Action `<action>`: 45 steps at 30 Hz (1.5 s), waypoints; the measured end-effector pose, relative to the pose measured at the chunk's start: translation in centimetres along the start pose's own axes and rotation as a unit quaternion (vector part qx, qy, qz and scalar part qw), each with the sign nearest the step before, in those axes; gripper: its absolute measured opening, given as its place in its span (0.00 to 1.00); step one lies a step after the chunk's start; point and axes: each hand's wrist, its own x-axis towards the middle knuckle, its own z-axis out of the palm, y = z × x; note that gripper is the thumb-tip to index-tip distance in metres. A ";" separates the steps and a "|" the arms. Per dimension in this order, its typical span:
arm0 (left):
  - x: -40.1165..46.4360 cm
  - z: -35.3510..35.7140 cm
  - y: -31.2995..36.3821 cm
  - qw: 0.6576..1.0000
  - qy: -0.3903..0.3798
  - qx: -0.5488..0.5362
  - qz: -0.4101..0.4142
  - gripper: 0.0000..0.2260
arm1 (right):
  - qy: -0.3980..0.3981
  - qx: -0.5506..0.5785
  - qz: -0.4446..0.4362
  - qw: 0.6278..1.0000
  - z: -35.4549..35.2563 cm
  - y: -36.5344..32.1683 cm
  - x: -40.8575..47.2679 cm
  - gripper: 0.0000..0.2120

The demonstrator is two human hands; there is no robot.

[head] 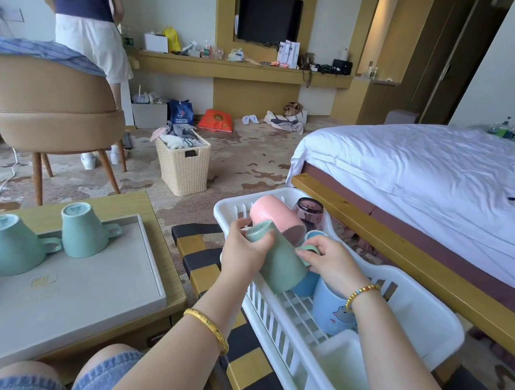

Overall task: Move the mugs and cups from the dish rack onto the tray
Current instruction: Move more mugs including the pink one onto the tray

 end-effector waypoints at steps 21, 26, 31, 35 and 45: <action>0.0 -8.7 4.4 0.996 0.008 -0.087 0.003 0.18 | -0.013 0.206 -0.048 0.977 5.5 -8.6 0.7 0.07; 0.5 -16.4 4.0 0.994 0.083 -0.062 0.021 0.17 | -0.125 0.169 -0.076 0.975 11.0 -13.6 1.3 0.04; 0.4 -24.3 1.8 0.986 0.167 0.027 0.012 0.18 | -0.165 0.005 -0.127 0.978 18.5 -16.7 1.9 0.10; -0.3 -29.8 -0.8 0.971 0.223 0.090 0.010 0.16 | -0.200 -0.080 -0.154 0.964 24.7 -18.5 1.7 0.12; -1.4 -36.2 -9.3 0.951 0.228 0.207 0.024 0.24 | -0.202 -0.107 -0.096 0.969 37.4 -15.2 0.6 0.09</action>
